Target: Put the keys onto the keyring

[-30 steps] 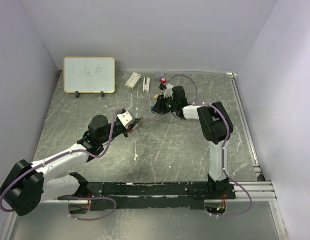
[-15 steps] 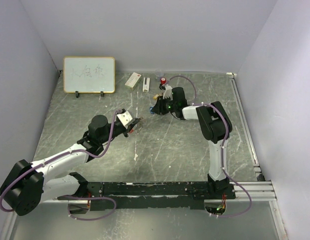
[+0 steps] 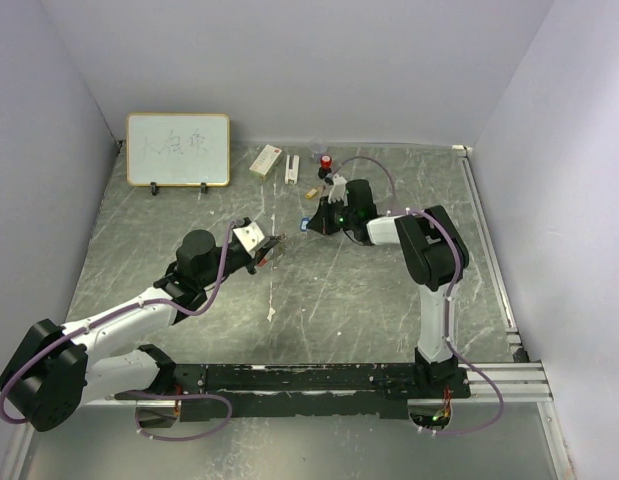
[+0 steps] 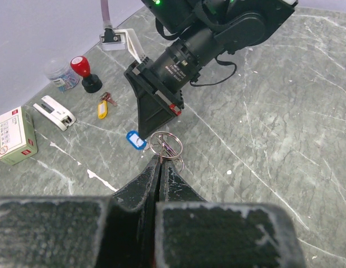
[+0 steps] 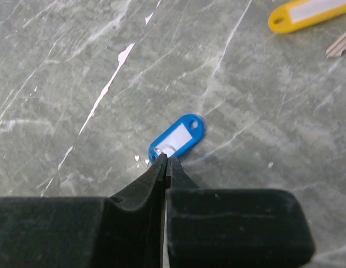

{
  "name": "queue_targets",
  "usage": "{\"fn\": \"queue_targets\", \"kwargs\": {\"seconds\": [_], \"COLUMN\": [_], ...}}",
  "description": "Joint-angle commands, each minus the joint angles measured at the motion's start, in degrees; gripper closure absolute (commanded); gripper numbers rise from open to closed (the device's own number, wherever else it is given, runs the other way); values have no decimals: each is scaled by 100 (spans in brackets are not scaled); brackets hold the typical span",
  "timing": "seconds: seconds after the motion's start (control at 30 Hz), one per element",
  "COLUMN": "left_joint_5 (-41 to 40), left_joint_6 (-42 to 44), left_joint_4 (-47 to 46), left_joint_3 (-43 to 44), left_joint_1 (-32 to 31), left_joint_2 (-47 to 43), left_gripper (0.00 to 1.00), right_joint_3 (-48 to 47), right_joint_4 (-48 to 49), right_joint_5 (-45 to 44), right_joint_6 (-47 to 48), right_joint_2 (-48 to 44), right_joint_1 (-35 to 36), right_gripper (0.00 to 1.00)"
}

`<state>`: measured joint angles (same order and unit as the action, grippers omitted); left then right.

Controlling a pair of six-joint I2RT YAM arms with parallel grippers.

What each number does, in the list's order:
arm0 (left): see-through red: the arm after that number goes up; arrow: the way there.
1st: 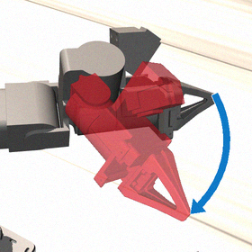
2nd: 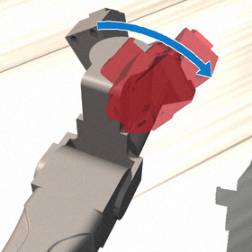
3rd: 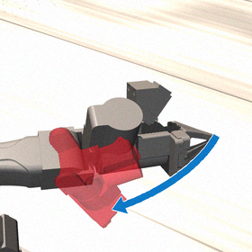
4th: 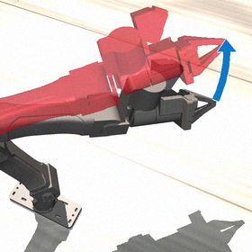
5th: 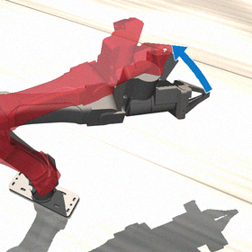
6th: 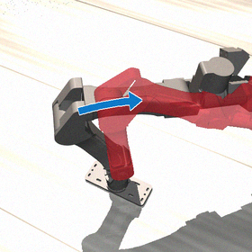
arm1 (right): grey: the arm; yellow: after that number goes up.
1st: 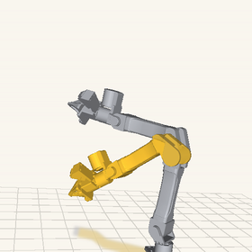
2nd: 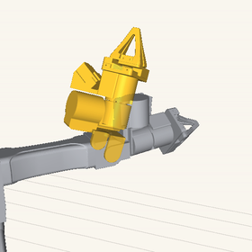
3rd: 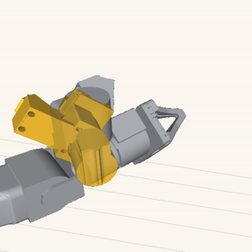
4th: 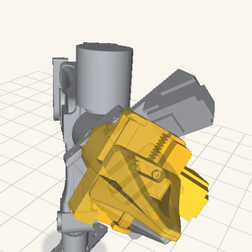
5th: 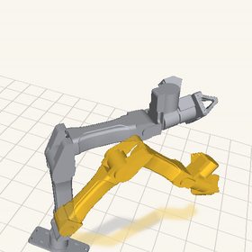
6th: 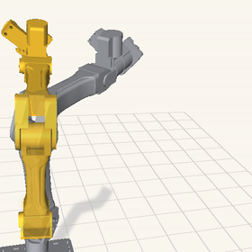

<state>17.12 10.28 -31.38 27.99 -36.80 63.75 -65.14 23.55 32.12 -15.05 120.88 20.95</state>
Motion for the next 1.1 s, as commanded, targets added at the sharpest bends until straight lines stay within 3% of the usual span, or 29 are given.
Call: {"fn": "queue_targets", "kwargs": {"seconds": [0.0, 0.23, 0.67, 1.07], "left_joint_5": [12, 29, -4, 124], "left_joint_6": [-8, -18, -10, -26], "left_joint_4": [-167, -199, -141, -308], "left_joint_3": [-2, -21, -48, 5], "left_joint_1": [32, 33, 32, 33], "left_joint_2": [-28, -49, -174, 4], "left_gripper": [93, 93, 93, 93], "right_joint_3": [342, 917, 1342, 1914], "right_joint_4": [173, 100, 206, 170], "right_joint_5": [-42, 145, -347, -1157], "right_joint_6": [-41, 63, 37, 401], "right_joint_2": [-463, -1225, -1676, -2781], "right_joint_1": [9, 209, 324, 682], "right_gripper": [100, 100, 100, 100]}}
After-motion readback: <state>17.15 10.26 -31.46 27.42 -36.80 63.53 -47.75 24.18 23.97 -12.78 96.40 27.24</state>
